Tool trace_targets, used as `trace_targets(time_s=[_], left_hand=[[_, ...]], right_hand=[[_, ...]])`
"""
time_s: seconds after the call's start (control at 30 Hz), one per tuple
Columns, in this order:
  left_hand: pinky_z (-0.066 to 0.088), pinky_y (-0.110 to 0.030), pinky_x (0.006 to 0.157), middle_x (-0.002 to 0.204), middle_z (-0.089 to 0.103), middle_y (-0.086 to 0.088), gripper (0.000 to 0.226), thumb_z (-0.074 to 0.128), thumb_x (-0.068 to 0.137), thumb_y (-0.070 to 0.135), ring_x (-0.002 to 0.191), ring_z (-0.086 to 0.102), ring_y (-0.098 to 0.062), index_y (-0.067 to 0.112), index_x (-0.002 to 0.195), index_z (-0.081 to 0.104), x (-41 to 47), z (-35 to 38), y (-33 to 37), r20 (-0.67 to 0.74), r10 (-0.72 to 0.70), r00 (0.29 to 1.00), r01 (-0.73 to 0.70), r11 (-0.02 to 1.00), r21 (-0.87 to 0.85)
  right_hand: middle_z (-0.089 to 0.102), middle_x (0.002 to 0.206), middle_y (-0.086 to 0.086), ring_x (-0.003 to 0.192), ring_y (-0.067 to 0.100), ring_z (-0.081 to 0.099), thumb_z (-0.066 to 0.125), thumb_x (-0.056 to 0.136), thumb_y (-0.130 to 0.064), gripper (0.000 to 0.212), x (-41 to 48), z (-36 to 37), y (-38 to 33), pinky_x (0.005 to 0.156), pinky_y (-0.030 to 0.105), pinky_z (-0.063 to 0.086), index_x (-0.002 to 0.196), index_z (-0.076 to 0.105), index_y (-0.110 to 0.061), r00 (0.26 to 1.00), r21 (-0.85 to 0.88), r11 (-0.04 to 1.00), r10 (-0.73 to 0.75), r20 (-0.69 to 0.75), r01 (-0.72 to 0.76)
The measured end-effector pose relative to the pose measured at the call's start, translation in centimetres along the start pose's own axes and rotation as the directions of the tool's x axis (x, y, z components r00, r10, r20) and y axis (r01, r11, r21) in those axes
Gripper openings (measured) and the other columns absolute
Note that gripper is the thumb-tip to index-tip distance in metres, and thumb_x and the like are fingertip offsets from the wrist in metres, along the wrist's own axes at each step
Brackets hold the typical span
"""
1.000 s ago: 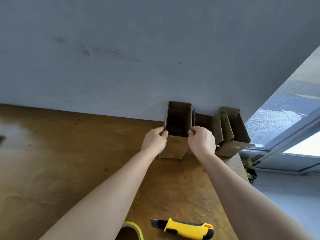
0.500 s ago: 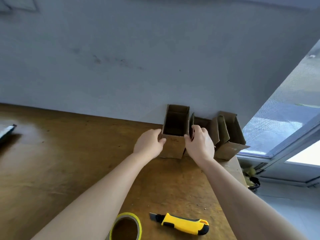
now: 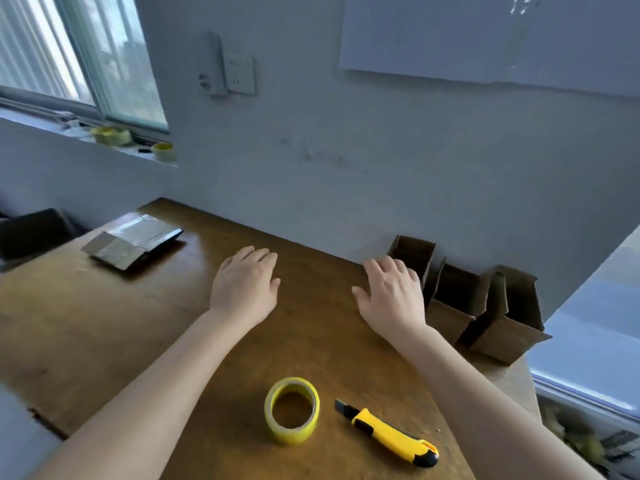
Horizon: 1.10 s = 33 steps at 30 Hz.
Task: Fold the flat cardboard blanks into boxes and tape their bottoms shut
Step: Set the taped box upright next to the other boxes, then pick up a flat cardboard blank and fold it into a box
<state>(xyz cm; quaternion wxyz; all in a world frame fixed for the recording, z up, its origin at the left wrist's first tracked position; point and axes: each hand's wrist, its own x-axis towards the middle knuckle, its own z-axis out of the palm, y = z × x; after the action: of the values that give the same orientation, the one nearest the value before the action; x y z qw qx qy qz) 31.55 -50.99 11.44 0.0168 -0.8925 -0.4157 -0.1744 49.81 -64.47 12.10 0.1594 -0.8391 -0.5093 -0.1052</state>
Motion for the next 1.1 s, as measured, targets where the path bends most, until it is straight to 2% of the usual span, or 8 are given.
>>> trace_targets(time_s=[0.1, 0.27, 0.33, 0.53, 0.83, 0.97, 1.1], left_hand=[[0.033, -0.038, 0.108, 0.141, 0.05, 0.0, 0.046, 0.056, 0.092, 0.03, 0.136, 0.037, -0.02, 0.017, 0.136, 0.05, -2.8, -1.7, -2.9, -0.026, -0.068, 0.997, 0.07, 0.995, 0.069], [0.042, -0.039, 0.096, 0.121, 0.063, -0.004, 0.034, 0.066, 0.084, 0.024, 0.12, 0.052, -0.026, 0.012, 0.116, 0.063, -7.1, -4.4, -7.5, -0.064, -0.173, 0.983, 0.18, 0.975, 0.13], [0.043, -0.041, 0.095, 0.12, 0.064, -0.006, 0.036, 0.067, 0.083, 0.022, 0.119, 0.053, -0.027, 0.011, 0.117, 0.064, -8.5, -5.1, -9.6, -0.075, -0.217, 0.973, 0.226, 0.962, 0.152], [0.034, -0.038, 0.105, 0.129, 0.058, -0.002, 0.036, 0.054, 0.09, 0.023, 0.126, 0.046, -0.022, 0.015, 0.125, 0.058, -11.4, -6.5, -17.3, -0.085, -0.294, 0.952, 0.306, 0.926, 0.219], [0.027, -0.035, 0.109, 0.139, 0.049, 0.001, 0.043, 0.048, 0.094, 0.027, 0.132, 0.037, -0.019, 0.019, 0.137, 0.045, -12.3, -7.3, -30.8, -0.067, -0.335, 0.94, 0.34, 0.902, 0.265], [0.028, -0.035, 0.109, 0.138, 0.05, 0.001, 0.04, 0.048, 0.094, 0.022, 0.132, 0.037, -0.019, 0.02, 0.134, 0.047, -11.5, -6.9, -36.0, -0.025, -0.33, 0.944, 0.325, 0.908, 0.265], [0.03, -0.035, 0.107, 0.137, 0.05, 0.0, 0.037, 0.048, 0.094, 0.023, 0.131, 0.038, -0.02, 0.02, 0.131, 0.05, -9.6, -5.6, -40.6, 0.031, -0.331, 0.943, 0.313, 0.916, 0.252]], right_hand=[[0.054, 0.128, 0.003, 0.12, 0.025, 0.047, 0.058, 0.091, -0.039, 0.047, -0.3, 0.2, -3.3, 0.104, 0.038, 0.033, 0.133, 0.049, -0.02, 0.991, 0.002, 0.991, -0.136, -0.005, 0.136], [0.053, 0.13, 0.002, 0.121, 0.024, 0.047, 0.058, 0.09, -0.04, 0.047, -0.3, 1.2, -9.4, 0.104, 0.037, 0.032, 0.132, 0.049, -0.02, 0.954, 0.018, 0.954, -0.3, -0.009, 0.3], [0.052, 0.131, 0.002, 0.123, 0.024, 0.047, 0.057, 0.09, -0.041, 0.048, -0.1, 1.8, -12.1, 0.105, 0.037, 0.032, 0.133, 0.047, -0.021, 0.934, 0.019, 0.934, -0.357, -0.003, 0.357], [0.051, 0.131, 0.002, 0.125, 0.024, 0.044, 0.057, 0.09, -0.042, 0.048, 0.7, 4.2, -20.9, 0.106, 0.037, 0.03, 0.132, 0.046, -0.021, 0.88, 0.017, 0.88, -0.474, 0.022, 0.474], [0.054, 0.124, 0.001, 0.118, 0.023, 0.047, 0.059, 0.087, -0.042, 0.045, 3.3, 9.4, -35.3, 0.101, 0.036, 0.032, 0.127, 0.049, -0.023, 0.852, -0.003, 0.854, -0.519, 0.07, 0.52], [0.056, 0.12, 0.0, 0.115, 0.022, 0.049, 0.061, 0.085, -0.042, 0.042, 4.8, 11.5, -40.0, 0.097, 0.035, 0.034, 0.122, 0.052, -0.024, 0.857, -0.021, 0.86, -0.506, 0.096, 0.51], [0.056, 0.122, 0.001, 0.114, 0.023, 0.049, 0.058, 0.087, -0.04, 0.042, 7.1, 13.8, -43.2, 0.094, 0.035, 0.035, 0.125, 0.051, -0.024, 0.861, -0.044, 0.865, -0.491, 0.13, 0.5]])
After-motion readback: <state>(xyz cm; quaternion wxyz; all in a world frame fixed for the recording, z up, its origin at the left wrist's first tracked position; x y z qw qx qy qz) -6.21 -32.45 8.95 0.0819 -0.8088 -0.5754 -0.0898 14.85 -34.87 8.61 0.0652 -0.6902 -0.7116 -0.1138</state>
